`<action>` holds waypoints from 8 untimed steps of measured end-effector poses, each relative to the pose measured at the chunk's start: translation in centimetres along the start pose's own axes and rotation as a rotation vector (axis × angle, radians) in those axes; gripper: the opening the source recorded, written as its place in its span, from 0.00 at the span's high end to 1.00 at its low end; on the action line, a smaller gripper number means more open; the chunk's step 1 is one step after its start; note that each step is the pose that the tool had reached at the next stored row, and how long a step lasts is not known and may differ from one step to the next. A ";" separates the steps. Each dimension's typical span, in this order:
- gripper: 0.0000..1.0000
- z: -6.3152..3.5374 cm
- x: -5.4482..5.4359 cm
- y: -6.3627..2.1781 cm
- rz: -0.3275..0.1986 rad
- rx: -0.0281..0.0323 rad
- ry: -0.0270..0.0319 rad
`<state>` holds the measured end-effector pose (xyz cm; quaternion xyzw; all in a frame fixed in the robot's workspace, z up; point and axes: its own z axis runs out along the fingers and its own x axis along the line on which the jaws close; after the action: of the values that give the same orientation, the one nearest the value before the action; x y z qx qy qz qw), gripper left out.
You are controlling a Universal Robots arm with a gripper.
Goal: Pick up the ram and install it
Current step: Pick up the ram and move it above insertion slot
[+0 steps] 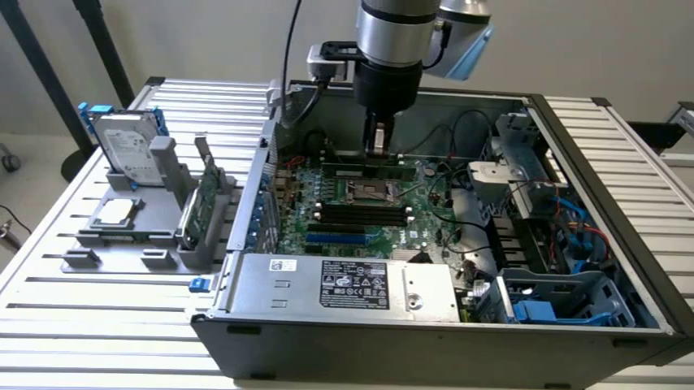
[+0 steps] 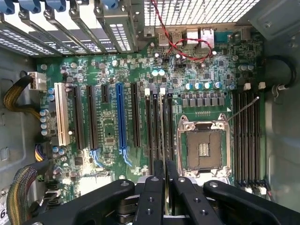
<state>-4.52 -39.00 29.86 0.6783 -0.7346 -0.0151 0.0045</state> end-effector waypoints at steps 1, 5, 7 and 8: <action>0.86 0.18 0.0 -0.01 0.000 0.0001 0.0007; 0.86 0.91 0.0 -0.03 0.001 0.0003 0.0028; 0.86 1.28 0.0 -0.03 0.001 0.0003 0.0032; 0.86 1.45 0.0 -0.04 0.001 0.0003 0.0033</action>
<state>-4.52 -39.00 28.41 0.6781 -0.7349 -0.0138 0.0056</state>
